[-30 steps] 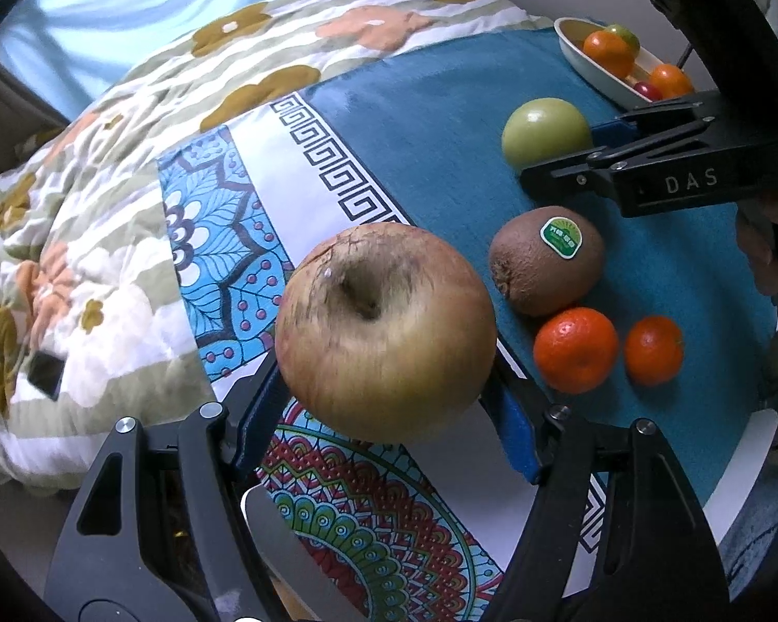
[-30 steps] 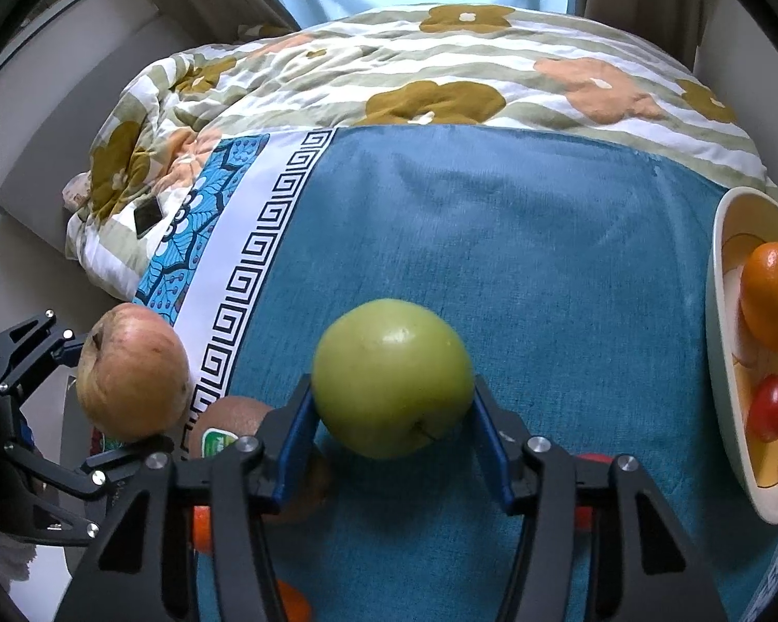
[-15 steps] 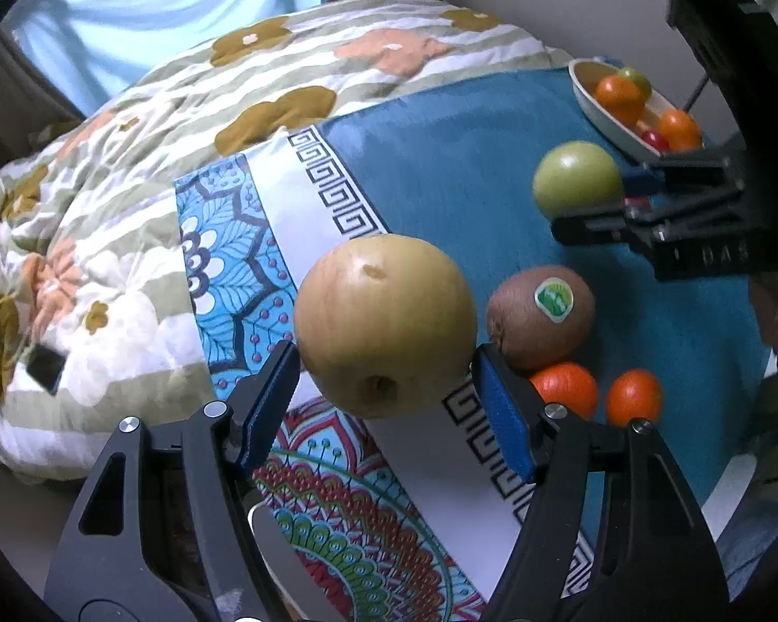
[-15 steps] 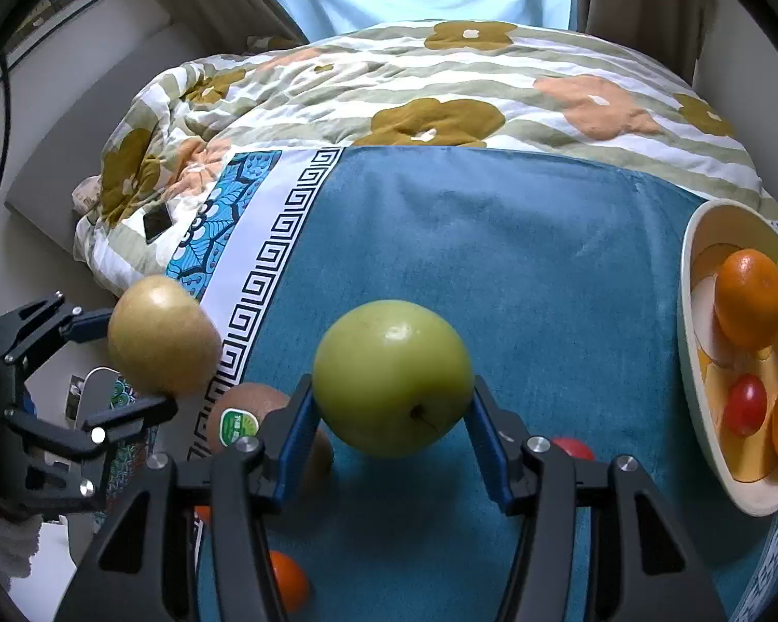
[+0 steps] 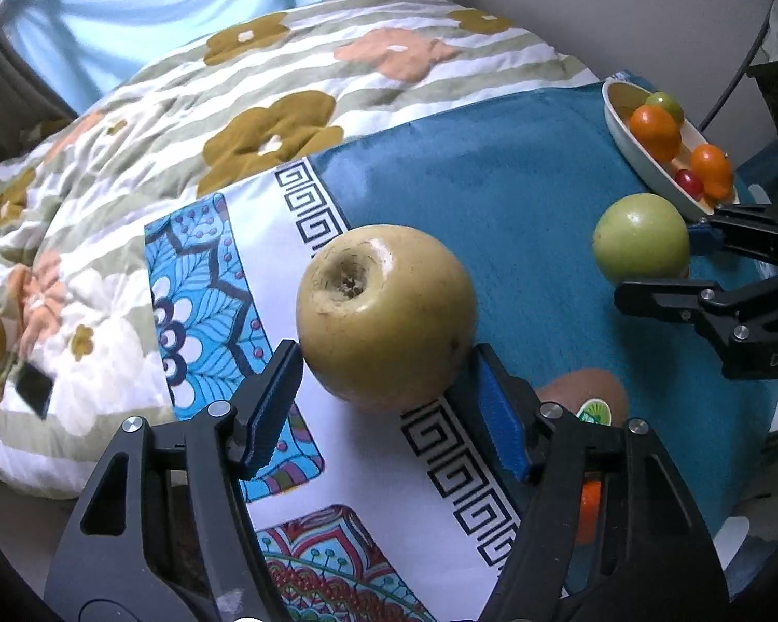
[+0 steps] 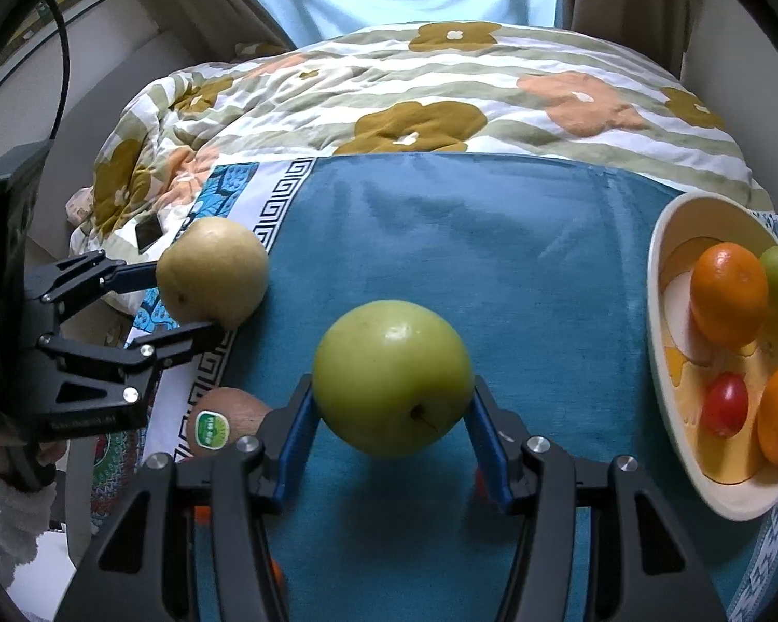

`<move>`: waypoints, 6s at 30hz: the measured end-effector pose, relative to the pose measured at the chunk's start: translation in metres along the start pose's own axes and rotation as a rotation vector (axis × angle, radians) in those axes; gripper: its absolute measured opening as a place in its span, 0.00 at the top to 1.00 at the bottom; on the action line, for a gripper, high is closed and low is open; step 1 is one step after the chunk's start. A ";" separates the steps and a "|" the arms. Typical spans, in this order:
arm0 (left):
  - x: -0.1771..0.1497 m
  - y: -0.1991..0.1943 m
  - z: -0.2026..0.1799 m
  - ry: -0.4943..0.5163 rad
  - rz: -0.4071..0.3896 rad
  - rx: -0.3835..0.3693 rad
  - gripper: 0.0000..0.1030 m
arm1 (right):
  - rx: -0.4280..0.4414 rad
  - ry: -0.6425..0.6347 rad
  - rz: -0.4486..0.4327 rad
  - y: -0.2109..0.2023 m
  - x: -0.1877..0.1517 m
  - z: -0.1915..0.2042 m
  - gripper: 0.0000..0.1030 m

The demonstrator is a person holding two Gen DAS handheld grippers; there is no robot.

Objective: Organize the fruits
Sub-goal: 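Lift and carry the yellow apple in left gripper and green apple in right gripper to the bowl, then open left gripper to drop the yellow apple into the bowl, then lower the green apple into the bowl and open right gripper, then withdraw both grippers from the bowl toward the kiwi and red tomato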

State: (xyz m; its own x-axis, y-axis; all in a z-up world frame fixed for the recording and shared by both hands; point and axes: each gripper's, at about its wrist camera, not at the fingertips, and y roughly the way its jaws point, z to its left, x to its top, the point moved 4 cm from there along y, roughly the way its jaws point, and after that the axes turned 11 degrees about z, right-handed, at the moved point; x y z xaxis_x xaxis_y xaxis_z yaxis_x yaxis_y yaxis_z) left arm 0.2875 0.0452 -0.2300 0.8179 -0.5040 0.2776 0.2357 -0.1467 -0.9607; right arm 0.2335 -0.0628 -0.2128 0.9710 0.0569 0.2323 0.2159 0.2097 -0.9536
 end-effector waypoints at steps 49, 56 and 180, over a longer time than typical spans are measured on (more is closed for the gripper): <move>0.035 -0.071 -0.063 0.012 -0.146 0.026 0.25 | 0.044 0.008 -0.107 -0.075 -0.018 -0.031 0.50; 0.057 -0.083 -0.114 0.004 -0.171 -0.003 0.25 | 0.014 0.021 -0.137 -0.116 -0.026 -0.081 0.50; -0.059 -0.025 -0.059 -0.136 0.021 -0.035 0.03 | -0.067 0.005 -0.037 -0.056 -0.085 -0.046 0.03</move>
State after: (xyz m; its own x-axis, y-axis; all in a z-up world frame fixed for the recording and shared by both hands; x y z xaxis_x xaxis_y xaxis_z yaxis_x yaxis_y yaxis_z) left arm 0.2020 0.0283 -0.2225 0.8865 -0.3878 0.2526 0.2012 -0.1684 -0.9650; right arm 0.1432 -0.1238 -0.1877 0.9626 0.0455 0.2670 0.2580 0.1460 -0.9550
